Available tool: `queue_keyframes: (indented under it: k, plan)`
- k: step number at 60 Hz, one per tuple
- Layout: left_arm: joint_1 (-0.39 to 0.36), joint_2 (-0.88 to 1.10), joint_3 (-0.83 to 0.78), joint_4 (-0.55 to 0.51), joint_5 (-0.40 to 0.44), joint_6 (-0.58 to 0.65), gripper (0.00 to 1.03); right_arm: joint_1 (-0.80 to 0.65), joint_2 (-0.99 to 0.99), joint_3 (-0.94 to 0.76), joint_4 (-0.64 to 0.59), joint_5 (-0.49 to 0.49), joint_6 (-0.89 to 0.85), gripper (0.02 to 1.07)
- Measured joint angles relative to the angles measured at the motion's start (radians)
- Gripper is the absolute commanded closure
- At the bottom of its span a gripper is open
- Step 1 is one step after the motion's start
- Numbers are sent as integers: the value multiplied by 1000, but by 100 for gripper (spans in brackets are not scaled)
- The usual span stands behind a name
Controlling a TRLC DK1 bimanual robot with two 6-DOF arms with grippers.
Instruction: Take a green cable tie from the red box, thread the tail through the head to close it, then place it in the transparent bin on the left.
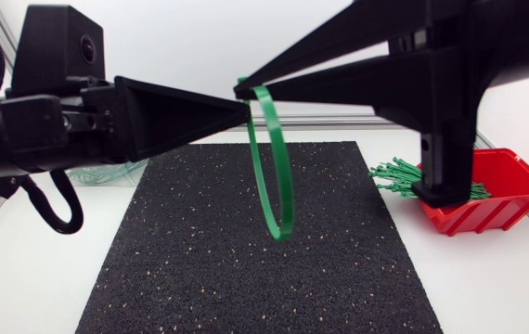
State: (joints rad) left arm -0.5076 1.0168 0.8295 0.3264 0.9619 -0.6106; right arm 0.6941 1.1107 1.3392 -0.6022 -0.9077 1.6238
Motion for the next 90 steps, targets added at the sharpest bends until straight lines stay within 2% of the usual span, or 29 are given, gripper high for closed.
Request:
queue_keyframes:
  k: [90]
  plan:
    - [-6, -1, 0, -4, -22, 0, 100, 21, 16, 0, 39, 73, 8, 101]
